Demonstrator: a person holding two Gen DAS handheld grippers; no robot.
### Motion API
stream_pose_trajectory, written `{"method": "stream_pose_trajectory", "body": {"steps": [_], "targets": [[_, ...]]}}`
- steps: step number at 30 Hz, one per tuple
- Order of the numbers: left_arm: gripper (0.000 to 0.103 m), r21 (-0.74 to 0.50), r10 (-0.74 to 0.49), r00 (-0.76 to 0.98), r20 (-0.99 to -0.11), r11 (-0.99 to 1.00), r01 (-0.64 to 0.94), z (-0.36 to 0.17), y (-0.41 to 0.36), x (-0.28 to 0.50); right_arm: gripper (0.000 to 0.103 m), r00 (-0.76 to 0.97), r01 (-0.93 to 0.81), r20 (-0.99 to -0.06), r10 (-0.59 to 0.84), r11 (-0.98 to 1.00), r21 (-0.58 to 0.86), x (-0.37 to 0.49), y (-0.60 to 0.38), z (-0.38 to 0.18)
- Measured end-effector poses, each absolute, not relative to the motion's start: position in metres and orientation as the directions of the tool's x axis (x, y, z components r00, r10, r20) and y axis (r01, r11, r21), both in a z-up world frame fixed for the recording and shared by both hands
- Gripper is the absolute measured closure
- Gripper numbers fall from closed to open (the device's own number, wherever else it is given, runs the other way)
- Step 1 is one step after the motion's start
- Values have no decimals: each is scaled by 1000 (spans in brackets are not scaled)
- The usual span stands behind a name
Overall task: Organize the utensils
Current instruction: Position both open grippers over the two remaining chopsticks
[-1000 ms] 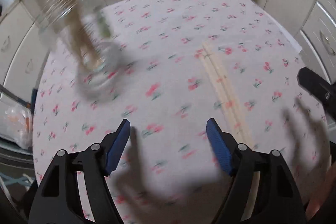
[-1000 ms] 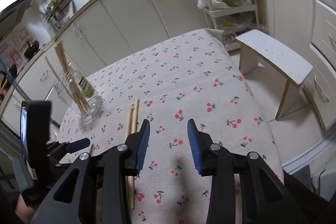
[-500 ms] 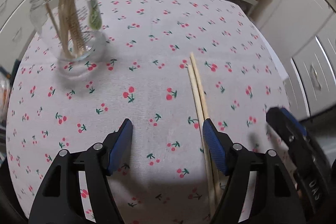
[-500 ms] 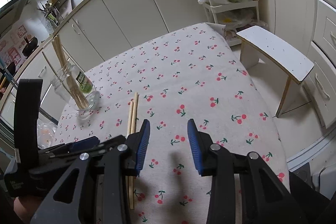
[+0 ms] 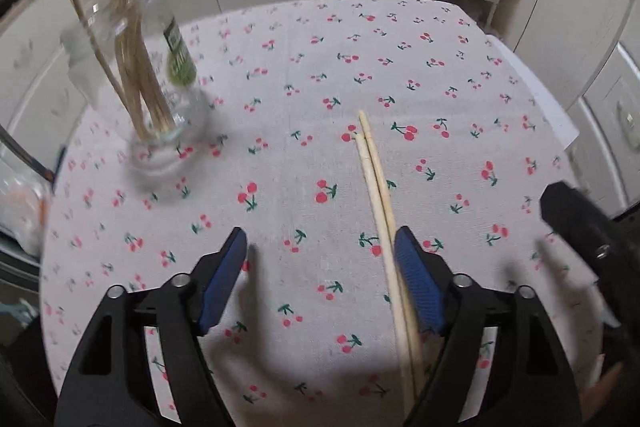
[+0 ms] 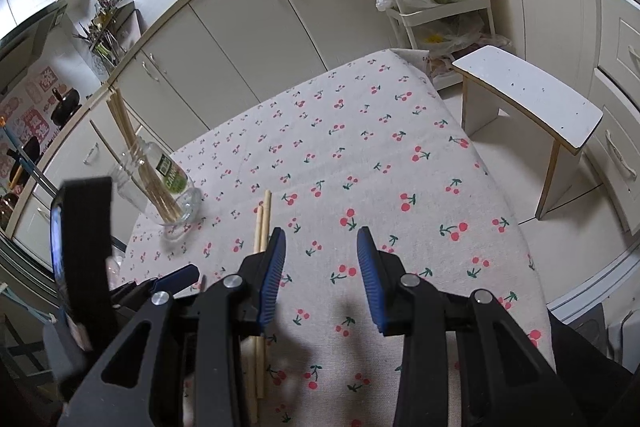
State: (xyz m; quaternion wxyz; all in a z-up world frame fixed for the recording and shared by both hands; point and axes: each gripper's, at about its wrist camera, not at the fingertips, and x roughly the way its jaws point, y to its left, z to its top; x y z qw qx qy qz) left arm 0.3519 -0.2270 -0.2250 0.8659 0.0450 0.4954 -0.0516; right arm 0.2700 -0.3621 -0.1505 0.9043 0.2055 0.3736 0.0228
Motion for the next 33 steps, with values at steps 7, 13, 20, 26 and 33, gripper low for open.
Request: {"method": "stream_pose_trajectory", "body": {"steps": [7,13,20,26,33], "targets": [[24,9,-48,460,-886,992,122,-231,-223,344,63,735,117,-643,214,894,432,268,-371,-146],[25,-34,-73,432,-899,995,98,-229,-217,340,63,746,113,-631,212,894,434,266,-373,-142],[25,-33,-59,435,-898,997,67,-229,-196,331,63,721,72,-664,198,932,356,272,-352,-146],[26,-123,-137,444,-885,991,60,-214,-182,323,63,707,86,-680,194,931,356,275,-350,-152],[26,-111,-113,427,-897,993,31,-229,-171,332,63,691,79,-695,200,935,347,278,-344,-158]]}}
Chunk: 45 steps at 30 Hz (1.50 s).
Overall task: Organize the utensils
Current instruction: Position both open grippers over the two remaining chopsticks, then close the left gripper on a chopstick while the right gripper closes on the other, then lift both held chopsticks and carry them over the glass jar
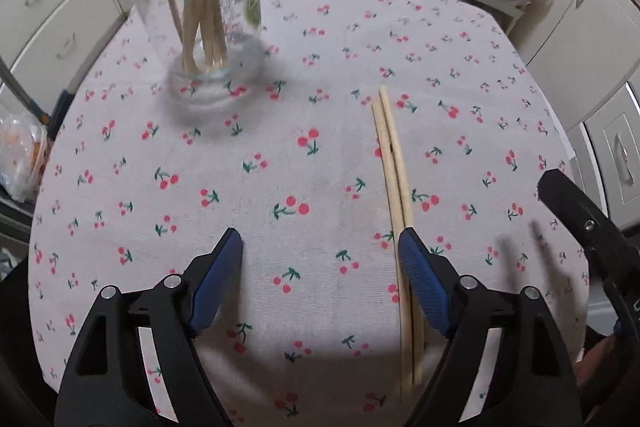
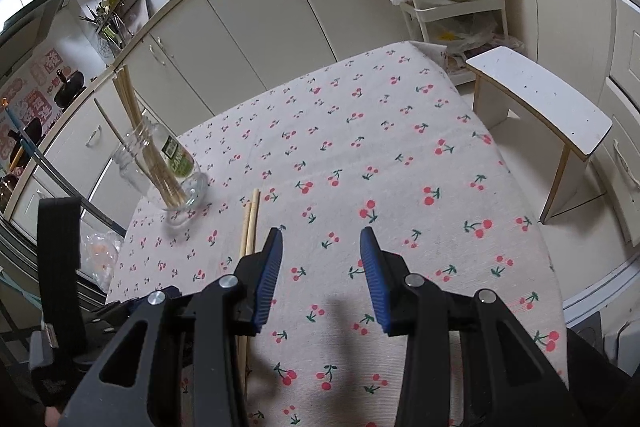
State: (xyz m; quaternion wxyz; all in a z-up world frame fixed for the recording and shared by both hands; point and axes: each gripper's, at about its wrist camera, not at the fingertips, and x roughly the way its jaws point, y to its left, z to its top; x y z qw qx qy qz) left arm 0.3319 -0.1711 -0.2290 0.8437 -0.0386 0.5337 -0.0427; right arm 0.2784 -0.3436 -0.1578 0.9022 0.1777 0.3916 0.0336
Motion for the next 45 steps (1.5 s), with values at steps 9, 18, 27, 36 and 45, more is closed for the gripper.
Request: {"method": "stream_pose_trajectory", "body": {"steps": [9,18,27,36,45], "targets": [[26,-45,-66,431,-900,997,57,-233,-189,339,63,687,69,-699,201,938,339,279,-340,-159],[24,9,-36,419,-907,994,106,-231,-149,343,66,662,-28,-718,217,964,266,288,-306,-159],[30,-126,-155,400,-903,987,100,-229,-118,369,81,584,-67,-791,183,982,177,331,-261,-176],[50,-166,-172,442,-880,985,53,-226,-113,389,96,573,-127,-818,55,992,-22,343,-243,-187],[97,-191,-235,448,-862,971,143,-227,-144,389,97,551,-86,-813,189,982,170,337,-276,-185]]}}
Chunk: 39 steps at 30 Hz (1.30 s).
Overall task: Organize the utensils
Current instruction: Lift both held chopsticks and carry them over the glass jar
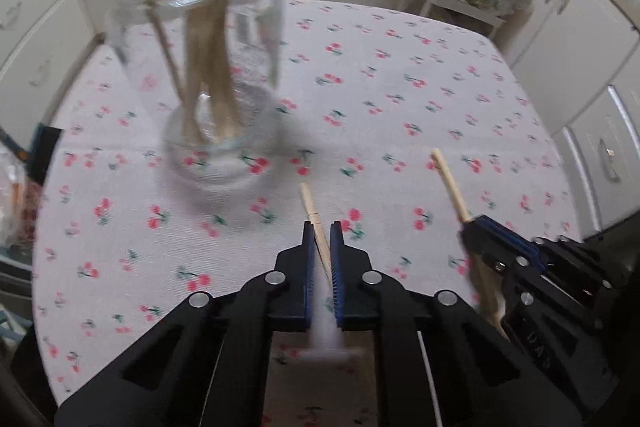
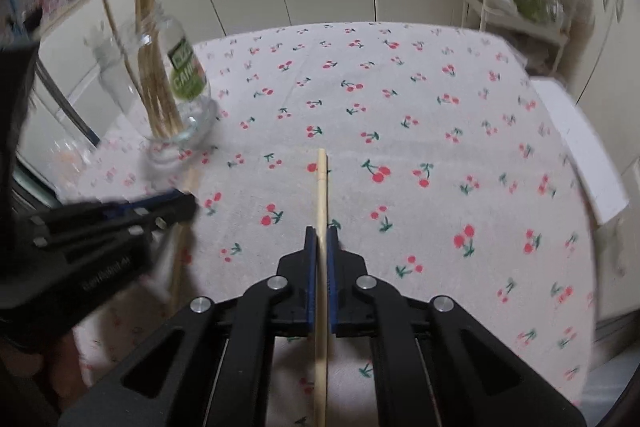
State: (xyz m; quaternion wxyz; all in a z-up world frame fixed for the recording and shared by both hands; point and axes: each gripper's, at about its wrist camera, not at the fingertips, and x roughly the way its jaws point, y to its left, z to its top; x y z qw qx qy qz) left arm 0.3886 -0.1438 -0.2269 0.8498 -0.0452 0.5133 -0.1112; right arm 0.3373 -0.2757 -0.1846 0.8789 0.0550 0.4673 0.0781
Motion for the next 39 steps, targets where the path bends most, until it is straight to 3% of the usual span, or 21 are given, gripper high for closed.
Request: {"method": "stream_pose_trajectory", "body": {"steps": [2,8,13,20,25,39], "targets": [[98,-284,-329,438,-837,944,166,-226,-139,386,97,563,-85,-795,227,972,217,334,-278,-180],[98,-302,-359,521,-774,933,194,-208,-116,367,97,648,-61,-699,302,936,347,320,-291,-162],[98,-364,-433,656,-618,897,249,-169,-82,344,97,719,-77,-606,340,906,416,311,-295,-149],[98,-341,-369,859,-354,906,249,-89,-40,338,97,743,-138,-544,390,885,445,309,-284,-143],[98,-375,-322,922,-214,899,227,-57,-21,361,97,743,-140,-541,394,882,450,308,-280,-150],[98,-289,-194,980,-35,941,176,-45,-39,428,97,755,-131,-524,394,874,469,312,-282,-155]]}}
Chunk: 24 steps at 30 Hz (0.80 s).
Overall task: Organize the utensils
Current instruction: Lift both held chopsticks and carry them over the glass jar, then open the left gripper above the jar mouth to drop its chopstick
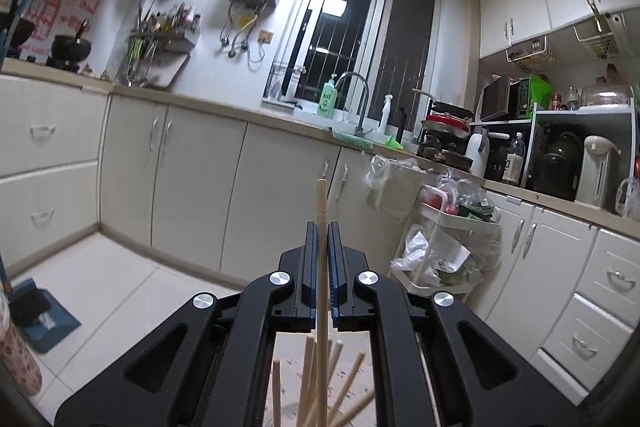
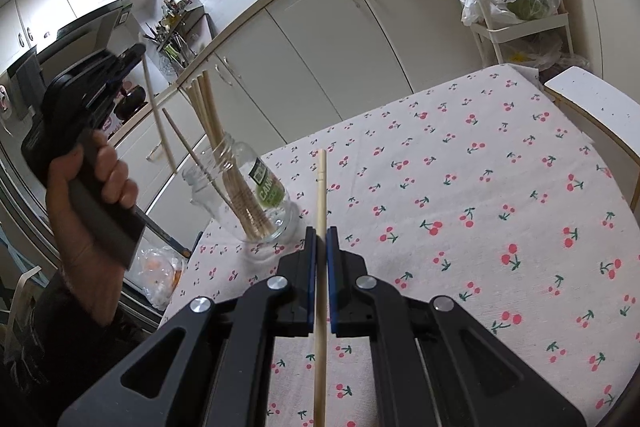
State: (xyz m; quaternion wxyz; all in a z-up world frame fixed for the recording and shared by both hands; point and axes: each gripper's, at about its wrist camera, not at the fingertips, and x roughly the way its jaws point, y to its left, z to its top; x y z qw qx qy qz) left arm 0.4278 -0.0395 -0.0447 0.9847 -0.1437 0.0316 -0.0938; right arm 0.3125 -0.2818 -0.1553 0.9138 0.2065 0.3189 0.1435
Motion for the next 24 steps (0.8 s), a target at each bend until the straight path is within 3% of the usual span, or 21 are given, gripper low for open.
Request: {"method": "stream_pose_trajectory", "body": {"steps": [11,20,24], "targets": [[98,-233,-173,982,-69,960,153,-84,-49,427,97,801,-140,-463,379,871,471,321,-273,-141],[98,-178,-229,962,-147,963,202,-102,-44,411,97,873,-254,-203,444,769,586,356,-249,-81],[97,-161,-249,953,-174,962,222,-104,-34,403,97,883,-290,-130,452,741,605,370,-240,-62]]}}
